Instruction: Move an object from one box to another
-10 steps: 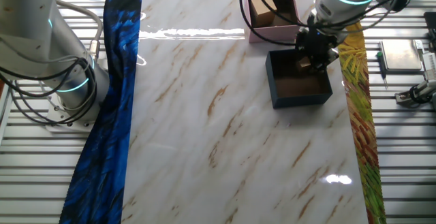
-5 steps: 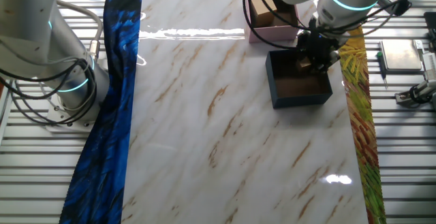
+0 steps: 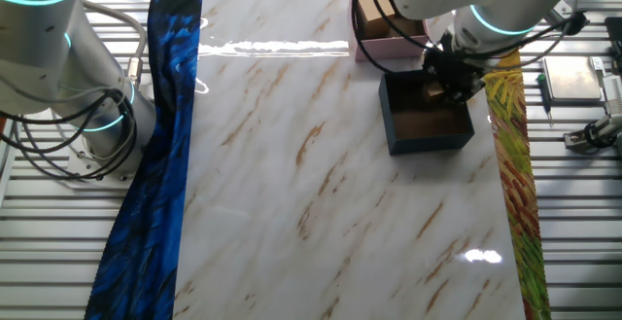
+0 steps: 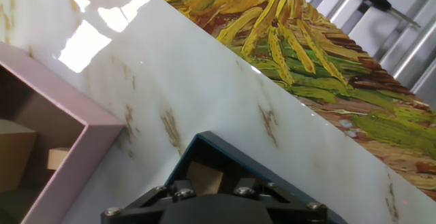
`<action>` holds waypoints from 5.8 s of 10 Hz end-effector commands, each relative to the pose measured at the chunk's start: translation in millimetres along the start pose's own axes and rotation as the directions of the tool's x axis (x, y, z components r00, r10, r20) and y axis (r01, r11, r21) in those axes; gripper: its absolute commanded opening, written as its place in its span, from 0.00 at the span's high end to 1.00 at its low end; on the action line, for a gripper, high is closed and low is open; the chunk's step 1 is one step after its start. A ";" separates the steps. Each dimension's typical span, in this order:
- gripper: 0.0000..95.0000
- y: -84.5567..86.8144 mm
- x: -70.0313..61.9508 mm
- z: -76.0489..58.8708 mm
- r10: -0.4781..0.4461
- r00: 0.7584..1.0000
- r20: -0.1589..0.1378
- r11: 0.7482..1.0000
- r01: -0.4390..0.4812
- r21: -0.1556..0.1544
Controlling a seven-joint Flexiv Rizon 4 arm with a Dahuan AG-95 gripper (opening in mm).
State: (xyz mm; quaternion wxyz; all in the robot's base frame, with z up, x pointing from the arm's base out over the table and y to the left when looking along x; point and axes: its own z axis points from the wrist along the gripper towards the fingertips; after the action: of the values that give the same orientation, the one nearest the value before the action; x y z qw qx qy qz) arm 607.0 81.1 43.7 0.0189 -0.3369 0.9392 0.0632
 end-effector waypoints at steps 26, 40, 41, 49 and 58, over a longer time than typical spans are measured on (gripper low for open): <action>0.60 20.7 -1.6 7.7 0.016 1.000 0.016 1.000 -0.017 0.015; 0.60 1.6 7.8 1.7 -0.053 0.998 0.013 0.997 0.053 0.051; 0.60 6.1 4.3 -0.5 -0.039 0.999 0.014 0.998 0.038 0.051; 0.60 13.7 -4.3 0.3 0.004 1.000 0.024 0.999 -0.006 0.050; 0.60 -14.0 7.2 2.7 -0.099 0.995 0.024 0.993 0.097 0.072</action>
State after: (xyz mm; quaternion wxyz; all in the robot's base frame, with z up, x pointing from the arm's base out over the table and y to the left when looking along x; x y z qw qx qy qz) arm 611.0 65.3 38.2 0.0458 -0.3805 0.9231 0.0309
